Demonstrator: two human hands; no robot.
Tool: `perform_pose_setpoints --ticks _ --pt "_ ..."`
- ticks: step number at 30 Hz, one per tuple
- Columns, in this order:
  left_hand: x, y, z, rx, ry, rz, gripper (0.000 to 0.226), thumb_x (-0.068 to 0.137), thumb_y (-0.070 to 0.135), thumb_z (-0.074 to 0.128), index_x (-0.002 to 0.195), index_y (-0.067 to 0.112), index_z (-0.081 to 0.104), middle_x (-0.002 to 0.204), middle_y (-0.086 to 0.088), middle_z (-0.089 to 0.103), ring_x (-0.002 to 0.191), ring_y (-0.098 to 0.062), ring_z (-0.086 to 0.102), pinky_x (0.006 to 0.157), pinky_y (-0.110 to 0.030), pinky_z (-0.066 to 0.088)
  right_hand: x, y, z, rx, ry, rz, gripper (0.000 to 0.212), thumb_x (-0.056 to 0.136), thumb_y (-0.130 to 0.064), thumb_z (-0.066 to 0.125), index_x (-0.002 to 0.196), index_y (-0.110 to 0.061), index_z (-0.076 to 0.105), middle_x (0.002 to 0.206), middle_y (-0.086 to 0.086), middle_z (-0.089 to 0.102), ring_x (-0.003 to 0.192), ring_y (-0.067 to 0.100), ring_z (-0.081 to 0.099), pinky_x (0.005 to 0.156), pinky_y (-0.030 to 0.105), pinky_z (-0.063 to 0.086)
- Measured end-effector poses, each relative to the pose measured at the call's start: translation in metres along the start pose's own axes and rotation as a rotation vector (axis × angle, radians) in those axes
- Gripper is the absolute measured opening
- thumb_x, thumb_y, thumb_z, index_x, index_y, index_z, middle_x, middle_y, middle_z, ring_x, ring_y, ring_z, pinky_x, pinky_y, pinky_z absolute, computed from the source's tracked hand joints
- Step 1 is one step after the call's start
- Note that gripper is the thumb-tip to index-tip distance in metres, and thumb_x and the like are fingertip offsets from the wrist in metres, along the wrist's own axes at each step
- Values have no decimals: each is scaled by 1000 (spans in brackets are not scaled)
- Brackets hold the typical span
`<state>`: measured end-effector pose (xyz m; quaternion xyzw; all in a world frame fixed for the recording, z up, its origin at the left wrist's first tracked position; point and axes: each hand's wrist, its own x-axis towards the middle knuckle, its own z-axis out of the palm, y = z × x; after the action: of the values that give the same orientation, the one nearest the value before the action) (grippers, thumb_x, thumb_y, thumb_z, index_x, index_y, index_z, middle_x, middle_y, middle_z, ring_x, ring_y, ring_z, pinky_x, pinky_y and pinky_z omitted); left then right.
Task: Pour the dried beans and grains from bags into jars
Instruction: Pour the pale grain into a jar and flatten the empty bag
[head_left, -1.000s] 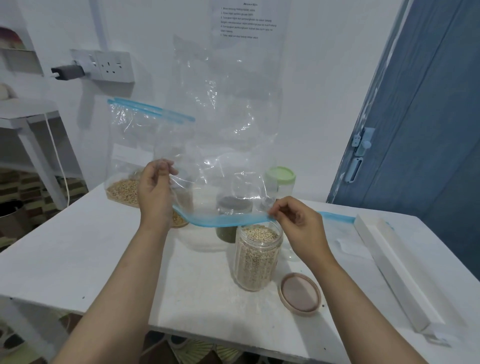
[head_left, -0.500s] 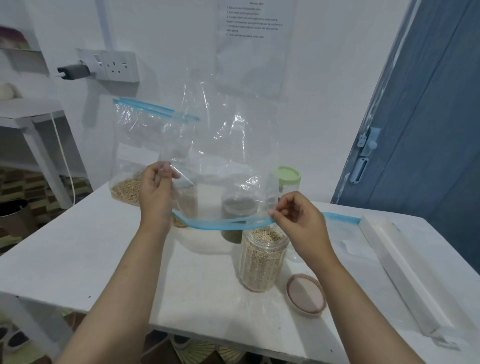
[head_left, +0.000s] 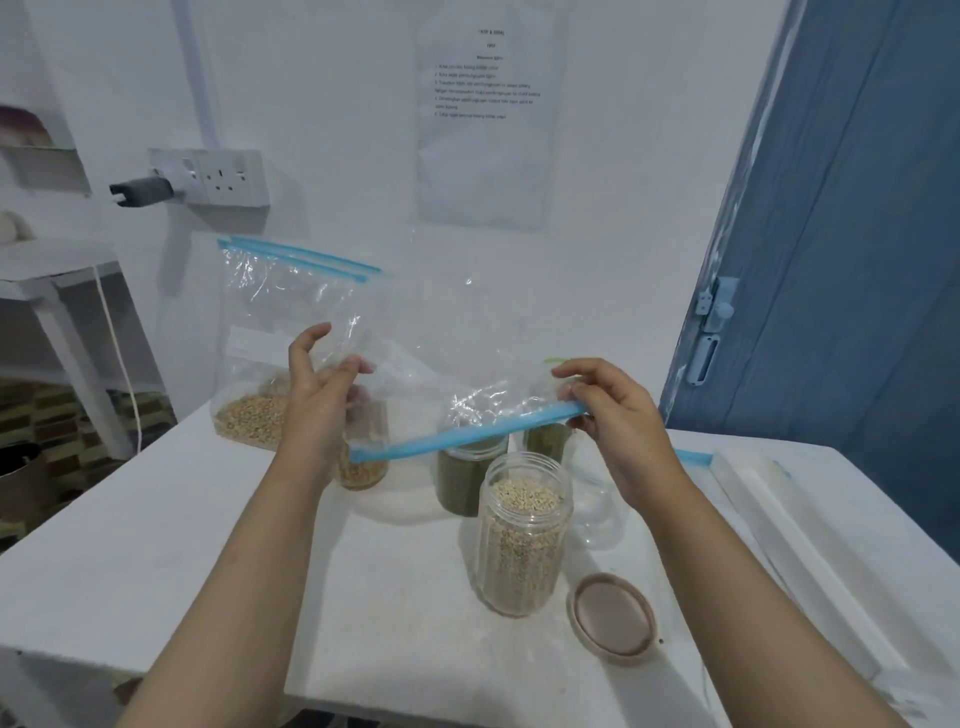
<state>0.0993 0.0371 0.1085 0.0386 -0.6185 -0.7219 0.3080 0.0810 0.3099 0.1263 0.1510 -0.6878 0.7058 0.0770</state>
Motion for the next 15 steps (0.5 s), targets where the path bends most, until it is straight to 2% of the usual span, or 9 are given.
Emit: perform_pose_setpoints --ticks 3,6,9,11,12,13,14,15 --pt "3 7 4 -1 2 -46 35 102 19 50 125 45 43 86 6 64 50 -4 46 48 -18 42 6 -6 -4 273 -55 110 32 100 -6 41 97 -10 72 91 3 70 84 16 61 69 27 47" --pt "11 14 5 -163 -87 -180 20 104 26 47 118 39 54 89 1 63 51 -6 53 50 -19 49 14 -12 -14 469 -153 141 42 97 -8 31 117 -7 68 109 11 69 90 21 64 73 28 46" --pt "24 23 9 -254 -198 -284 19 102 33 47 113 36 63 92 -4 66 66 -14 64 57 -23 56 25 -18 -17 307 -51 -9 41 97 6 40 118 -17 67 113 3 71 95 16 66 77 27 48" --pt "29 29 14 -373 -239 -360 21 97 27 52 107 27 71 92 -9 68 69 -21 66 57 -23 58 32 -28 -16 191 54 -128 29 99 -2 53 115 -22 68 104 -5 73 91 11 67 77 24 50" --pt "32 32 18 -447 -265 -377 21 88 25 60 103 20 74 94 -13 68 70 -24 68 58 -25 59 36 -34 -16 154 96 -184 25 99 -5 56 113 -22 69 98 -7 73 88 9 67 76 21 50" --pt "34 34 22 -507 -292 -378 31 74 27 71 102 15 75 99 -15 69 74 -25 70 62 -27 60 39 -41 -15 132 139 -231 23 98 -6 56 110 -21 69 94 -6 73 85 7 67 74 18 50" --pt "36 34 25 -527 -313 -374 50 61 27 80 107 10 73 103 -15 71 80 -25 72 68 -30 61 42 -48 -15 124 188 -271 22 98 -4 56 107 -20 70 91 -4 73 83 6 67 73 16 49" --pt "38 35 28 -540 -332 -369 62 59 24 81 117 6 67 107 -13 73 86 -23 73 74 -32 61 46 -55 -16 122 243 -310 22 98 -4 57 102 -20 71 87 -2 72 80 5 66 73 15 49"
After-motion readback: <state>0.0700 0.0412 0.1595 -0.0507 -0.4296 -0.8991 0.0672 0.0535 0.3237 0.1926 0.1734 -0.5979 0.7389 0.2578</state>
